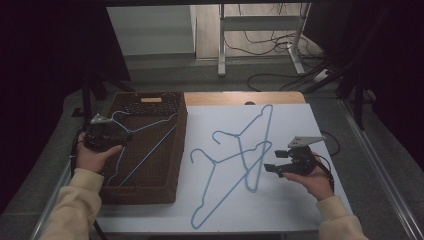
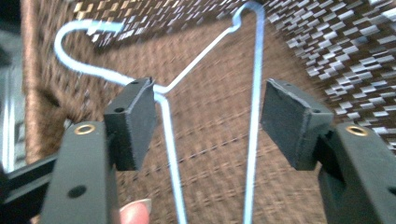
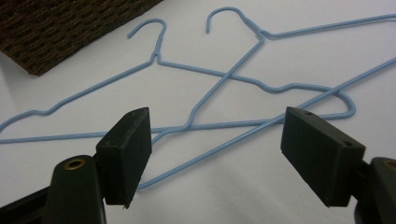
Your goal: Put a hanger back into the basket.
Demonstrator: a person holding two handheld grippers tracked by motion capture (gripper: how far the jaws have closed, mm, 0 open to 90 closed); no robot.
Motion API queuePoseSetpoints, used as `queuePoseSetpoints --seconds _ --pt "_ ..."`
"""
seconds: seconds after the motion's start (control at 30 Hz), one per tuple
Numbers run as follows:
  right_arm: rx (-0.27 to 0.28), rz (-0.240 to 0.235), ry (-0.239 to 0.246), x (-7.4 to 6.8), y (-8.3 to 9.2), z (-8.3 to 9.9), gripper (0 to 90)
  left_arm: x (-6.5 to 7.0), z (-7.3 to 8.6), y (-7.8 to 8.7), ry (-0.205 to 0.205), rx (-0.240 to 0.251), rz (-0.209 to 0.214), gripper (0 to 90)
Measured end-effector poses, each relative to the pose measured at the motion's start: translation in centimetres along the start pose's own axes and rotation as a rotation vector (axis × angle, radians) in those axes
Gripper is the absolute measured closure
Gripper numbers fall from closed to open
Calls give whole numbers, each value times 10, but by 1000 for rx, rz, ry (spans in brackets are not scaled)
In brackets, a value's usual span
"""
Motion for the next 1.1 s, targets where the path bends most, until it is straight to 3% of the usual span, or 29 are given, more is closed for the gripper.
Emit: queuePoseSetpoints --seconds 0.17,0.3,0.43,0.6,0.9,1.1 --pt "3 0 0 -1 0 -1 246 30 -5 25 -64 79 84 295" --pt "11 8 9 -1 1 -3 242 54 -2 33 -101 95 171 277" --pt "19 11 16 -2 1 -5 237 69 3 32 -119 96 231 271" --pt "6 22 31 -5 -2 -7 233 82 9 31 -138 83 263 266" --pt "12 26 50 -13 0 -7 233 103 22 25 -175 68 279 258" --pt "11 35 56 -17 0 -7 231 106 25 24 -186 74 284 252"
Point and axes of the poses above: each handheld gripper's, and its own axes: y roughly backward along the jaws, z roughly out of its underside, x roughly to its right, the point moved 4 cm from there along -y, roughly forward along the jaws, and after that the axes turned 13 degrees about -x, right-handed, at the moved point
